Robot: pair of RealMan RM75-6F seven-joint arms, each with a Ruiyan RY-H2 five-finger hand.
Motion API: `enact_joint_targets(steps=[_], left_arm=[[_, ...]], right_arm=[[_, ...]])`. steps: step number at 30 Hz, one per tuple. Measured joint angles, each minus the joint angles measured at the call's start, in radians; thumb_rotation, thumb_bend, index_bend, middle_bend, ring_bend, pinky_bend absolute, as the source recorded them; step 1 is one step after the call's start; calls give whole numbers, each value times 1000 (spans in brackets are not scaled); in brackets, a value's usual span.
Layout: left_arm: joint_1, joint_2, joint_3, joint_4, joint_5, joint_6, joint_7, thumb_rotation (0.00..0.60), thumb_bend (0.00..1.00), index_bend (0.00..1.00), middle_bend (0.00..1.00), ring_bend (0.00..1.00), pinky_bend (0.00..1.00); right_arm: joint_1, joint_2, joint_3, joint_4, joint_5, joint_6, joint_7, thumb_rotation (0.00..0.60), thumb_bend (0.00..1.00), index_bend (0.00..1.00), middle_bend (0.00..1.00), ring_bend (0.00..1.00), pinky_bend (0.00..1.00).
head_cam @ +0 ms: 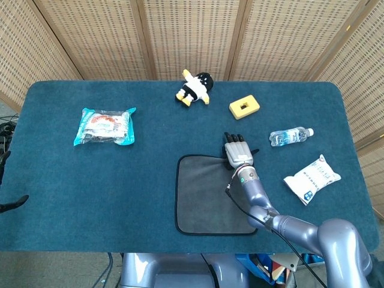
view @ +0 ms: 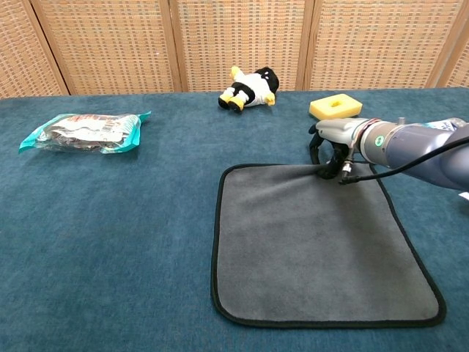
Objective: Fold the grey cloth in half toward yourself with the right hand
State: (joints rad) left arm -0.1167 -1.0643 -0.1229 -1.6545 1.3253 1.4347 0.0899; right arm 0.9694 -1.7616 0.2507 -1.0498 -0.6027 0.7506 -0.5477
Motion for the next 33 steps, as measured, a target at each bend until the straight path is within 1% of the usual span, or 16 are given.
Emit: enact_joint_targets(steps=[8,14,18,24,33], left_arm=[[1,1,2,-3,4,4,-2,600,113,0,0,0,0],[3,4,6,-7,16,8,-8,600,113,0,0,0,0],[5,6,12,-10,31,15,-10,600,113,0,0,0,0],[11,8,21,-17,55,30,-14,600,113,0,0,0,0],[21,12,32,-24,85,51,-21,600,112,0,0,0,0]], right_arm=[[-18,22,-22,-54,-61,22,14,600,524,579,0,0,0],[-51,68,-56,-158,-168,72,34,600,530,580,0,0,0],[-89,116,-88,-256,-259,116,62,600,530,580,0,0,0],[-148,179,-148,-369,-379,170,105,600,529,580,0,0,0],[-222,247,-225,-457,-542,227,185,600,530,582,0,0,0]])
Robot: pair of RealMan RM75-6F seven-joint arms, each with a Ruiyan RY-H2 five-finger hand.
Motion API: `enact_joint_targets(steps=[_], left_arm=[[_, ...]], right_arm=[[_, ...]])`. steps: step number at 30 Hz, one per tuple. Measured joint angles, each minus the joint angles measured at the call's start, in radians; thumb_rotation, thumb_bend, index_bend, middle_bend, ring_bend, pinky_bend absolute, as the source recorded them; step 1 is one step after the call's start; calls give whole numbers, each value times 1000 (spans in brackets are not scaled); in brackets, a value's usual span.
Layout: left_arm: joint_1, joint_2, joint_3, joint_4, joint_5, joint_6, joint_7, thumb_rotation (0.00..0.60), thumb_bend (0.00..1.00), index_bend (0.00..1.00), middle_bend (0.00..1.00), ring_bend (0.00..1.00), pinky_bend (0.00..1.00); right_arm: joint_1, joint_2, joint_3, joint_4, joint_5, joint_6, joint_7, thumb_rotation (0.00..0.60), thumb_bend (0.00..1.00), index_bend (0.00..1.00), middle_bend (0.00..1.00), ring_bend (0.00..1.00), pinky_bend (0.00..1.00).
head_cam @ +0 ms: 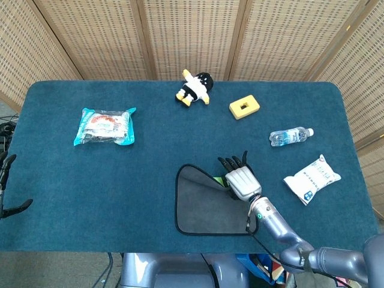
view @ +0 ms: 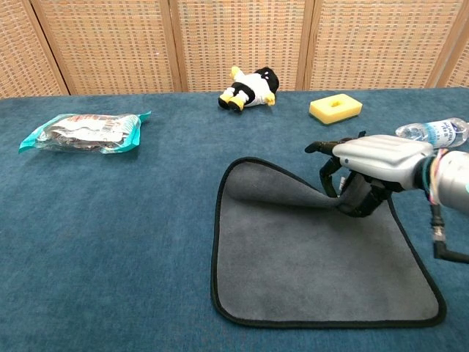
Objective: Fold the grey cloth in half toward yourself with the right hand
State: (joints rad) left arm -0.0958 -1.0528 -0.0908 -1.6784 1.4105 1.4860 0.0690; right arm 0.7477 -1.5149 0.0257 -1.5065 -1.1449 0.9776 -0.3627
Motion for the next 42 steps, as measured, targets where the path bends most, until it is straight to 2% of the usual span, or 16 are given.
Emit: enact_joint_targets(steps=[8,18,29,42], left_arm=[[7,1,5,-5,13,13,0,600,113,0,0,0,0],[8,0,7,-7,16,14,4,600,112,0,0,0,0],[8,-1,7,-7,17,15,4,600,114,0,0,0,0],[10,1,7,-8,18,17,2,600,113,0,0,0,0]], right_arm=[[-53,27,-64,-8,-141,50,58,600,530,584,0,0,0],[-106,17,-128,19,-300,114,81,600,529,584,0,0,0],[-138,8,-151,0,-338,112,22,600,530,584,0,0,0],[-169,31,-176,0,-414,135,19,600,530,584,0,0,0]])
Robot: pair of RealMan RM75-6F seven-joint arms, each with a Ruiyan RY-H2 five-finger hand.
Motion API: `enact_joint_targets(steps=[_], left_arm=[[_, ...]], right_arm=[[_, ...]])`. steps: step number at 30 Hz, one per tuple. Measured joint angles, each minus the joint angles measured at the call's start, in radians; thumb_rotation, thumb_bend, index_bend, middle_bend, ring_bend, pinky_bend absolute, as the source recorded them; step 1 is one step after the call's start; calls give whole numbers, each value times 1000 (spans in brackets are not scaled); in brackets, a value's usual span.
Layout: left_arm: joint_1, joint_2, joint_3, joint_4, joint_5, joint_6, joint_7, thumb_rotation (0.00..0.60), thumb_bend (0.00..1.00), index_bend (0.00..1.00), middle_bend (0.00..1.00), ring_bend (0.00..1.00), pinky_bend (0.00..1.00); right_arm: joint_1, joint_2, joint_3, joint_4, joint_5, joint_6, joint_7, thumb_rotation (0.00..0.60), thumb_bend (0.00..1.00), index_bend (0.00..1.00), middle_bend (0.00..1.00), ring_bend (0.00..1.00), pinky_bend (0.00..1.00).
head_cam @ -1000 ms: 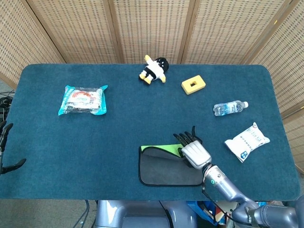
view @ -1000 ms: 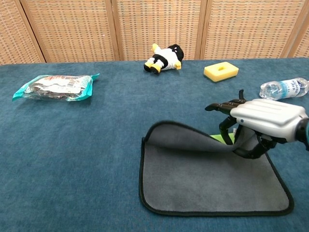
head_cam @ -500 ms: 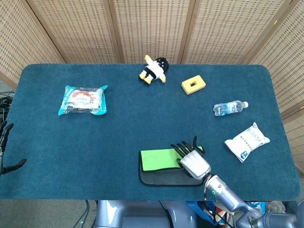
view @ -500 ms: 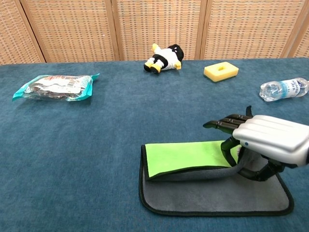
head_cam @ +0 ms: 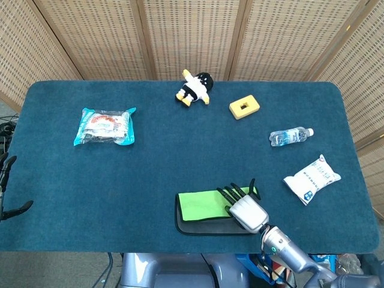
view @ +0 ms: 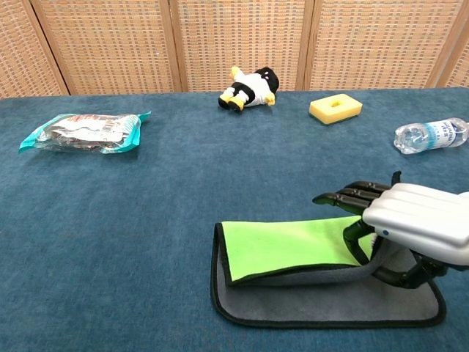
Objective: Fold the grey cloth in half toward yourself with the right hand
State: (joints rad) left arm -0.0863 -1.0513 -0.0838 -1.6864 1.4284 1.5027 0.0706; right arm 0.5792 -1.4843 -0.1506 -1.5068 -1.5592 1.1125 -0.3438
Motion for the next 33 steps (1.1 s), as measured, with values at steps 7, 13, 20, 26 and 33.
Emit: enact_joint_targets(steps=[7,13,20,26,33], left_arm=[[1,1,1,-1,1,1,-2,600,113,0,0,0,0],[1,2,0,-1,2,1,-4,600,113,0,0,0,0],[1,2,0,0,1,0,-3,600,113,0,0,0,0],[1,1,0,-1,2,1,-2,600,113,0,0,0,0],[2,1,1,-2,4,2,1,600,114,0,0,0,0]], right_arm=[[-13,8,-18,0,-51,11,-10,600,530,584,0,0,0],[-23,7,-24,10,-71,7,-21,600,311,263,0,0,0],[-29,18,-30,5,-78,-11,-41,600,0,0,0,0,0],[-38,47,-28,-40,-97,11,1,600,0,0,0,0,0],[-36,106,-6,-88,-110,35,60,600,0,31,0,0,0]])
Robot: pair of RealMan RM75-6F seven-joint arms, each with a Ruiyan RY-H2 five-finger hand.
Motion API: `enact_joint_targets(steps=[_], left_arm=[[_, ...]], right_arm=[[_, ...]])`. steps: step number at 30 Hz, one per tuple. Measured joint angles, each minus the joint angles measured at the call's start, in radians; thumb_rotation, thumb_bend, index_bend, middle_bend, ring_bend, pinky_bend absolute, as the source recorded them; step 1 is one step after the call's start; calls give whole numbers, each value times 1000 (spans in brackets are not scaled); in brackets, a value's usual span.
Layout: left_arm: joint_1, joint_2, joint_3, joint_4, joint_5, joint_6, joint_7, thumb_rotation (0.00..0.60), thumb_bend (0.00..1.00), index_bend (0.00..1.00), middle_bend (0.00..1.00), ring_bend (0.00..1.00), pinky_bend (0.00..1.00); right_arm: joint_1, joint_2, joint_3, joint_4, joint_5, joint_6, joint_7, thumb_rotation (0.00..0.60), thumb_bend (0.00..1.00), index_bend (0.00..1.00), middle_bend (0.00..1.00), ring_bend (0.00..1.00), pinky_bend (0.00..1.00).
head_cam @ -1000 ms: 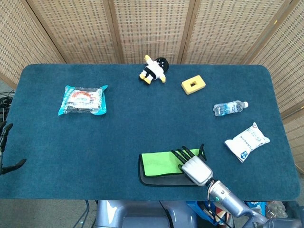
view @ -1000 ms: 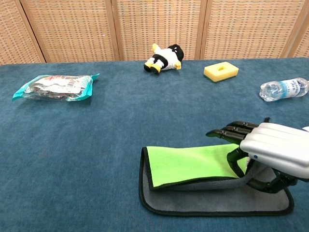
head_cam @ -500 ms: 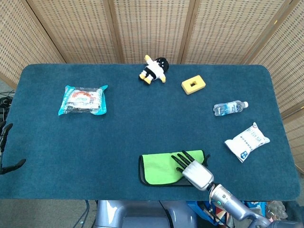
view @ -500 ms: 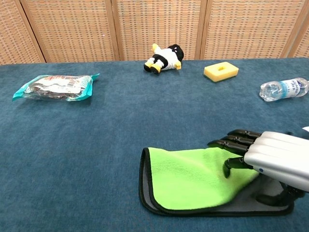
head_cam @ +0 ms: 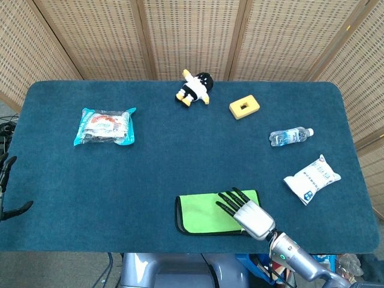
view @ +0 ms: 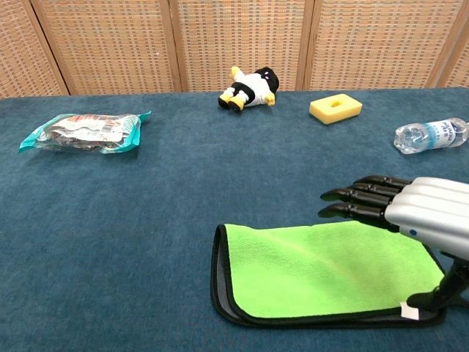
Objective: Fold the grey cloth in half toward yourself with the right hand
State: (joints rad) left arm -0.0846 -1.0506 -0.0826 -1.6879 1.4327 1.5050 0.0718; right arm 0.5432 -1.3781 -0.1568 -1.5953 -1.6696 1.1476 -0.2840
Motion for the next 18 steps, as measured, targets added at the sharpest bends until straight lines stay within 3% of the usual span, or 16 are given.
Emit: enact_joint_targets(steps=[10,18], left_arm=[[1,2,0,0,1,1,-5,600,114,0,0,0,0],[4,3,3,0,4,3,-8,600,113,0,0,0,0]], right_arm=[[-18,78,-6,-23,13,-8,32,600,63,242,0,0,0],[-58,91,-28,36,-5,27,63,600,126,293,0,0,0]])
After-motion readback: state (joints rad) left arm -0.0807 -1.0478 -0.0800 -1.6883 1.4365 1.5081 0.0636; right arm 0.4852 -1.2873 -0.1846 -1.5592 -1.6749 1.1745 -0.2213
